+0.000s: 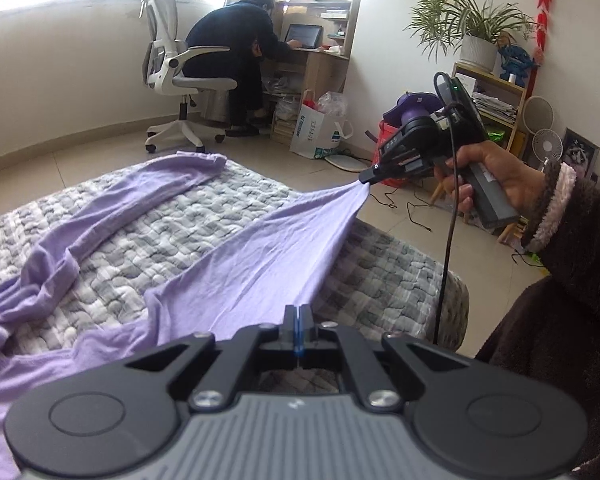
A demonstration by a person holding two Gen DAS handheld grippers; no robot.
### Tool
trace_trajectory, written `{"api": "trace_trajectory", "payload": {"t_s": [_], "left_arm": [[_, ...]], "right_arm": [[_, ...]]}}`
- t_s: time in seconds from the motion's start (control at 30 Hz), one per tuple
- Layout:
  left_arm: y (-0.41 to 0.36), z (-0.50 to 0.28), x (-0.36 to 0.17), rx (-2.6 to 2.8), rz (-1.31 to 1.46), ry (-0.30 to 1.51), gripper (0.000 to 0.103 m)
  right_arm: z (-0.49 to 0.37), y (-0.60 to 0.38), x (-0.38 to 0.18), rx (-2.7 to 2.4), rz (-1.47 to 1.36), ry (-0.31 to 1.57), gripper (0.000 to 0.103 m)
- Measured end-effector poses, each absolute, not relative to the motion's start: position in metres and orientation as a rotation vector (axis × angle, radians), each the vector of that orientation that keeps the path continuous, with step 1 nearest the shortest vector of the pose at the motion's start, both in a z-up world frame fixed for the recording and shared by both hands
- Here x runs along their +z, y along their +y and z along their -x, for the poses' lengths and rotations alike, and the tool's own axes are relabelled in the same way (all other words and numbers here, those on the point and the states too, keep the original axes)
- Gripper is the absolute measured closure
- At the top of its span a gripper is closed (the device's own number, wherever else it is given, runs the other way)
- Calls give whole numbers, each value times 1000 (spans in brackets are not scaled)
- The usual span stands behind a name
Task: Fold clothes
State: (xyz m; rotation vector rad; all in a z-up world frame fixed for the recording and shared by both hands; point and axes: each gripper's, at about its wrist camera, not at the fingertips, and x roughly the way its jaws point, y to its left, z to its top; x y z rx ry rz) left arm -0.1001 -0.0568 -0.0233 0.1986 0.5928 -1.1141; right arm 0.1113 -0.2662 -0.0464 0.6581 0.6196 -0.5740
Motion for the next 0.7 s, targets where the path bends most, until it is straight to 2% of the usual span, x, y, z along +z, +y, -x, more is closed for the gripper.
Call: {"api": "trace_trajectory", "payload": {"t_s": [0.47, 0.7], "left_arm": [[-77, 138, -47, -1189, -324, 657, 103], [-86, 148, -64, -1215, -387, 713, 103]], "right_arm": [[-68, -260, -59, -601, -601, 618, 101], [-68, -263, -97, -588, -666, 781, 100]]}}
